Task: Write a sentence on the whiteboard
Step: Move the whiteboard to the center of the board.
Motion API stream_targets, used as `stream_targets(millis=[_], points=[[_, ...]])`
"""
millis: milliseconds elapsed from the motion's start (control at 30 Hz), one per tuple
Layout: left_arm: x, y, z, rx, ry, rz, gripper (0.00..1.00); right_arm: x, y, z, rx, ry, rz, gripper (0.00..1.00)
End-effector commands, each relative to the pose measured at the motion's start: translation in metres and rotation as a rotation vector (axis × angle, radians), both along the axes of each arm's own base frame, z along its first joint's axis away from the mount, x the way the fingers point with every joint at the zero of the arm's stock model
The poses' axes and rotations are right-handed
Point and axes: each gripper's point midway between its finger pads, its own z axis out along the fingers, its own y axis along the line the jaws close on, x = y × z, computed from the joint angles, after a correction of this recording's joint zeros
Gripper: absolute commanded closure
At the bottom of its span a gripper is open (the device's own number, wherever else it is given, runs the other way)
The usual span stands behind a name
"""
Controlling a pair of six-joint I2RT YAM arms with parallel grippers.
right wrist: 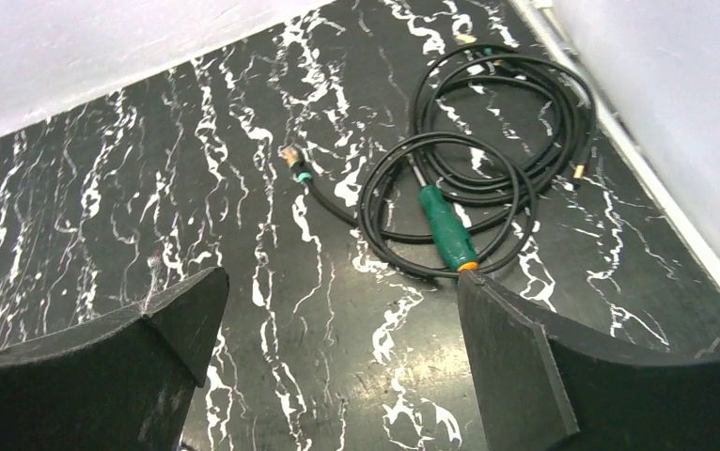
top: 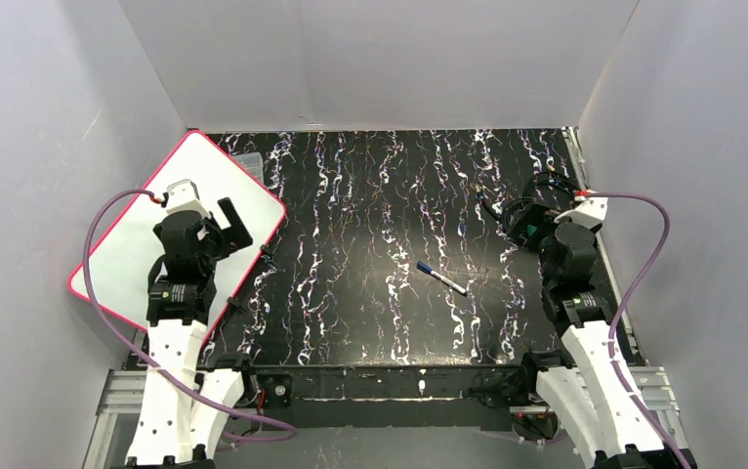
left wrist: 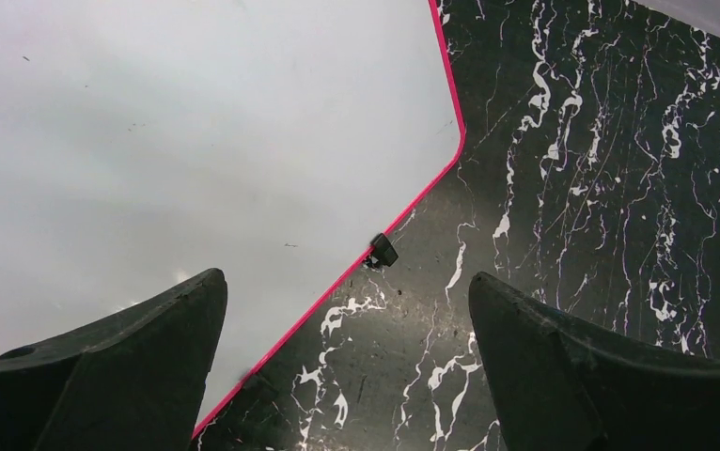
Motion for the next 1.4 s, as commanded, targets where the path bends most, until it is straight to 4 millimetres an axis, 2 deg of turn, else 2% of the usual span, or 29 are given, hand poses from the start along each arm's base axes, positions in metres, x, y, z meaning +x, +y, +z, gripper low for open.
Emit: stream_targets(millis=[0, 167, 367, 467, 533, 700, 833, 933, 1167, 1367], points=[[0.002, -0.002, 0.000, -0.016, 0.016, -0.006, 0.01, 0.011, 0.025, 0.034, 0.001, -0.082, 0.147, 0.00], [0.007, -0.002, 0.006, -0.025, 0.017, 0.003, 0.01, 0.018, 0.073, 0.035, -0.003, -0.084, 0.432, 0.00], [0.021, -0.011, 0.024, -0.054, -0.004, -0.046, 0.01, 0.024, 0.138, 0.022, 0.006, -0.009, 0.707, 0.00], [0.029, -0.022, 0.031, -0.076, -0.052, -0.102, 0.01, 0.017, 0.193, 0.017, -0.046, 0.007, 0.819, 0.00], [0.031, -0.027, 0.026, -0.082, -0.060, -0.137, 0.01, 0.010, 0.232, 0.011, -0.033, 0.001, 0.904, 0.00], [0.025, -0.023, 0.006, -0.070, -0.029, -0.117, 0.01, -0.006, 0.332, -0.016, -0.025, 0.017, 1.108, 0.12], [0.025, -0.023, 0.006, -0.066, -0.041, -0.116, 0.01, -0.013, 0.403, -0.034, -0.038, 0.010, 1.240, 0.21], [0.024, -0.019, 0.006, -0.052, -0.040, -0.101, 0.01, -0.024, 0.448, -0.050, -0.081, 0.003, 1.317, 0.24], [0.024, -0.015, 0.004, -0.032, -0.040, -0.089, 0.01, -0.024, 0.515, -0.099, -0.145, 0.008, 1.383, 0.30], [0.023, -0.018, 0.009, -0.017, -0.059, -0.120, 0.01, -0.016, 0.557, -0.130, -0.223, -0.004, 1.383, 0.35]])
